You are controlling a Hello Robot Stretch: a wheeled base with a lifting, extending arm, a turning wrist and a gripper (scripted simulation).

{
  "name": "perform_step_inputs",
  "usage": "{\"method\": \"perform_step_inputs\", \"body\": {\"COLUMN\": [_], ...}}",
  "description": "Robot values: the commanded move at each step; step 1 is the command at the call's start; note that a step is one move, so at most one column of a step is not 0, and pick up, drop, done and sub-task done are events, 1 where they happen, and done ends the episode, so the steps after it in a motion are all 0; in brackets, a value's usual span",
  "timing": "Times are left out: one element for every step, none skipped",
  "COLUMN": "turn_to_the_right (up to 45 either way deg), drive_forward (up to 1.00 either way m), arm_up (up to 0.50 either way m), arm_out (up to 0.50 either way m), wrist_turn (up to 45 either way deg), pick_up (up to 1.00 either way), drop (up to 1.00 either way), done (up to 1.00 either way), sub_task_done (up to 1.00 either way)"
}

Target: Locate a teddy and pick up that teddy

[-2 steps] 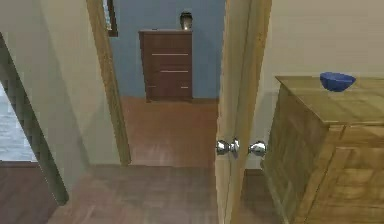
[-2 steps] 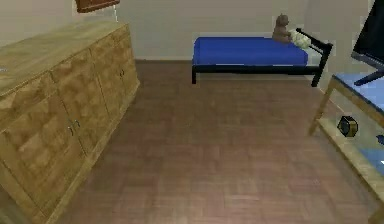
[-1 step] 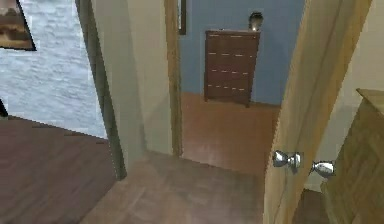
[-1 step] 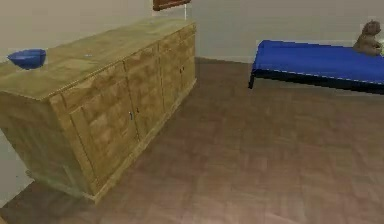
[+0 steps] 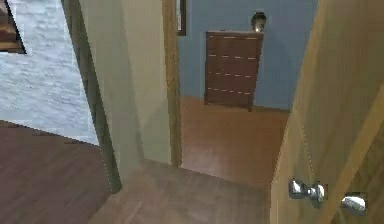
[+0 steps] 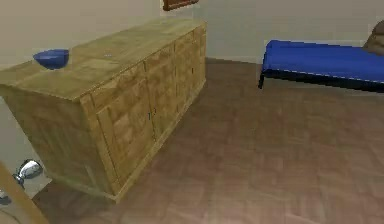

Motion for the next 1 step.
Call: {"method": "perform_step_inputs", "body": {"turn_to_the_right": [-36.0], "drive_forward": [0.00], "arm_up": [0.00], "arm_out": [0.00], "wrist_turn": [0.0], "pick_up": [0.00], "drop": [0.00], "done": [0.00], "sub_task_done": [0.00]}}
